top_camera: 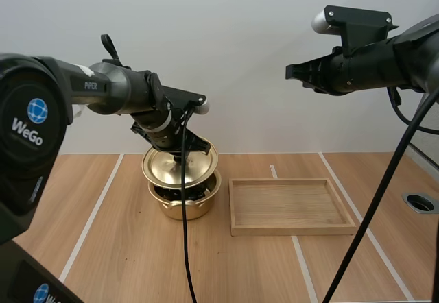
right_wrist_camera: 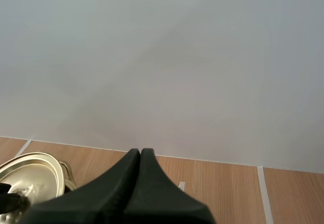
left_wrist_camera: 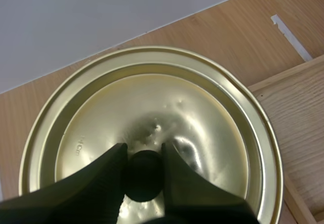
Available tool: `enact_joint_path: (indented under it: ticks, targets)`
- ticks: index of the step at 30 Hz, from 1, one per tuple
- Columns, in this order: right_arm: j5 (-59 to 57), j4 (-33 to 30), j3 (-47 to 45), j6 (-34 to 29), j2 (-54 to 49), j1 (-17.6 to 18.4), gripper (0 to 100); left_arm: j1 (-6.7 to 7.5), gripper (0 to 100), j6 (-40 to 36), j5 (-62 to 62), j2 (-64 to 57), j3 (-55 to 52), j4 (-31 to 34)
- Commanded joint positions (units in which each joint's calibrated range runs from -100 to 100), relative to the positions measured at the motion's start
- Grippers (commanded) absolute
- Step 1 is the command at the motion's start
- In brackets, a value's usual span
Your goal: Open the pot, put the grape inside, and close it
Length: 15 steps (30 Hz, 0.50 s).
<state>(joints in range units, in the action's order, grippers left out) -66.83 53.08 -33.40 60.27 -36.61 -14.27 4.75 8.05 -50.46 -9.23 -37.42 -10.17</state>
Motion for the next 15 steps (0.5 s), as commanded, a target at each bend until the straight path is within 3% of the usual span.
enact_joint_path:
  ticks: [1,15]
  targets:
    - [-0.6,0.7,0.4,0.4,-0.8,-0.3,0,0.15,0,0.2,2.9,-0.2,-0.8,-1.0]
    - [-0.6,0.7,0.4,0.4,-0.8,-0.3,0,0.15,0,0.7,4.6,-0.2,-3.5,-1.4]
